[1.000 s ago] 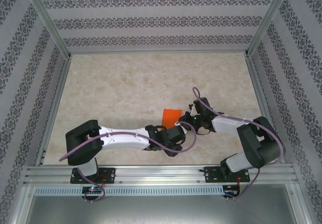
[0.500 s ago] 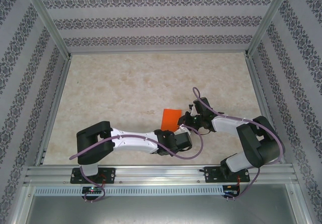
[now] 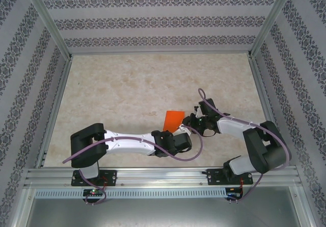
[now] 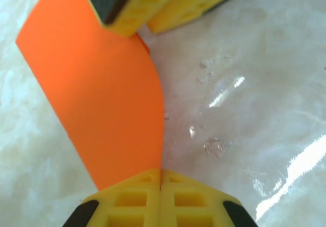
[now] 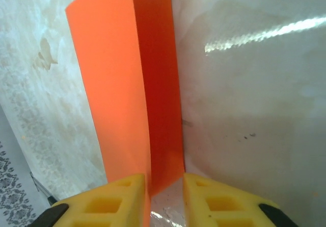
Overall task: Fold a paper plane with a square sheet of paper (pick it up from the middle)
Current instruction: Third fold the triangle at the center of the table.
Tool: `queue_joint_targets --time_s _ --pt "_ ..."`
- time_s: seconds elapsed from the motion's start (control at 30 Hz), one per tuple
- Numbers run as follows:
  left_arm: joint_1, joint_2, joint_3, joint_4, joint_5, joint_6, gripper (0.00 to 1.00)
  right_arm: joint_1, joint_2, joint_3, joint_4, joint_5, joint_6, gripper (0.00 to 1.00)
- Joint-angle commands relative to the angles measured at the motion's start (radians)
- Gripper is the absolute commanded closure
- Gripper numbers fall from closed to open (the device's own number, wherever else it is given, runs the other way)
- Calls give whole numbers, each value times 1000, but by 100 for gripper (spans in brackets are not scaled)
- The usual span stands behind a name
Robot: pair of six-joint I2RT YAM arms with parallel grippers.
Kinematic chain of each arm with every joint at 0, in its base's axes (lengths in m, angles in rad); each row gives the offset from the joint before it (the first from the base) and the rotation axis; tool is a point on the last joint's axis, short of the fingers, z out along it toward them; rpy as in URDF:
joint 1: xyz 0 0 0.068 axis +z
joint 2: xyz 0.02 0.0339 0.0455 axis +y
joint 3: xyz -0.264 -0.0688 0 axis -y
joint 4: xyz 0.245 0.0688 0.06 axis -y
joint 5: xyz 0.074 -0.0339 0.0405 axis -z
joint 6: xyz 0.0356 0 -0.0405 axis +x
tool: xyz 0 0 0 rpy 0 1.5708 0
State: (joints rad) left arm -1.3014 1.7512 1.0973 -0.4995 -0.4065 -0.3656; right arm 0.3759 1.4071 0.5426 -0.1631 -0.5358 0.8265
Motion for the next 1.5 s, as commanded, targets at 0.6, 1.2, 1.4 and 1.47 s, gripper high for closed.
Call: queue_joint_targets --time_s 0.6,1.2,1.4,1.47 --pt "190 -89 -71 105 431 53 100 31 250 291 -78 -78 -190 89" --pt "391 -51 -107 149 683 63 100 65 461 396 -233 28 -359 92" --pt "451 -19 -104 168 735 77 100 69 473 411 -243 28 -364 91" --pt "458 -1 -91 158 742 86 100 69 475 414 -249 29 -366 91"
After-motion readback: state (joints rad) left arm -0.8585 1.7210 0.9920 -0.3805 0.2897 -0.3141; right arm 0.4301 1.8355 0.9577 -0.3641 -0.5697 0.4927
